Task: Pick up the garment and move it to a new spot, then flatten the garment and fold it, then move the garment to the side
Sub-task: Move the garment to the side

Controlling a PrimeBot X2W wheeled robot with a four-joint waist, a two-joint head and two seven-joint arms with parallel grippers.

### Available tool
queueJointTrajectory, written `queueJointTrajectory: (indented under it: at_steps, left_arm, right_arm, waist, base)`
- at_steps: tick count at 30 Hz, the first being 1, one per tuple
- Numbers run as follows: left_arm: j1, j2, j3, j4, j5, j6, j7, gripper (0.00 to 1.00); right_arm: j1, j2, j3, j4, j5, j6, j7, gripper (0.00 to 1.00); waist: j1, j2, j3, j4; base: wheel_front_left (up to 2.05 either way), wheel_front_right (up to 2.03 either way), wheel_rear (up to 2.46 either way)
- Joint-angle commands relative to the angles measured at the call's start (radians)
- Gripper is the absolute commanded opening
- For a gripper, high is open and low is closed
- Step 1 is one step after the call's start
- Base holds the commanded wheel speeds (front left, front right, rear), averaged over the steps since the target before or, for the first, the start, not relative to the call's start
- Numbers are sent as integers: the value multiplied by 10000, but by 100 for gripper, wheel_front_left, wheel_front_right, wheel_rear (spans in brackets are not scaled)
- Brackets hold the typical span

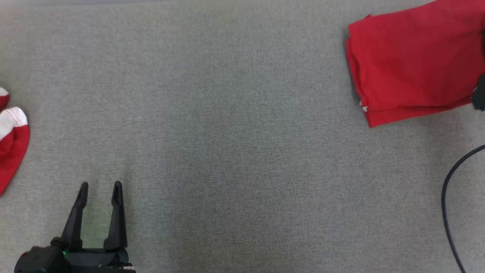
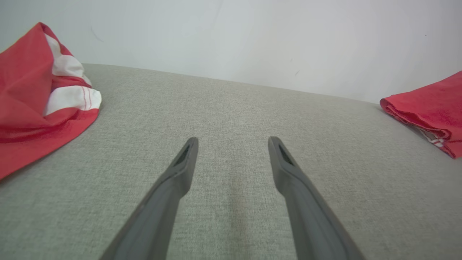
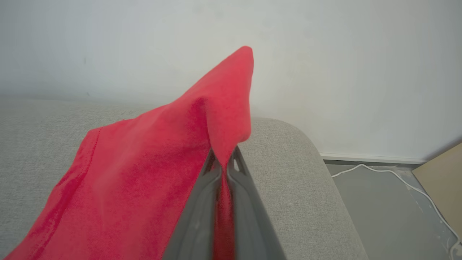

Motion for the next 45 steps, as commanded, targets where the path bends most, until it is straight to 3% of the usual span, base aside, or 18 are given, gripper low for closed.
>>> queueJointTrajectory:
  at_steps: [1,7,22,24,25,34,45]
  left_arm:
    - [-95,128,43,-120,96,28,47,100]
    - [-184,301,113,-458,133,83,153,100]
    - [-232,445,67,-741,132,170,186,100]
    - [-205,453,61,-754,134,193,182,100]
    - [-195,455,55,-753,134,208,181,100]
    - [-113,399,33,-617,56,288,116,100]
    - [262,26,-24,-121,-187,356,-66,100]
  right_arm:
    - [-340,-197,159,125,-34,-9,54,0]
    - [-1105,-582,660,541,-109,-9,96,0]
    - [-1963,-523,1293,1640,-359,-9,-133,0]
    - [-2056,-532,1371,1787,-464,-9,-225,52]
    - [-2087,-533,1408,1870,-500,-9,-267,100]
    - [-2374,-404,1625,2307,-797,-9,-691,100]
    - [-1505,391,1079,1584,911,-9,-2180,100]
  waist:
    - [-2,-1,299,-86]
    - [-2,-1,611,-117]
    - [-2,-1,754,-93]
    - [-2,-1,752,-76]
    - [-2,-1,747,-72]
    - [-2,-1,536,-152]
    - [-2,-1,-624,-94]
  base:
    - [0,0,0]
    - [0,0,0]
    - [0,0,0]
    - [0,0,0]
    - [0,0,0]
    - [0,0,0]
    - [0,0,0]
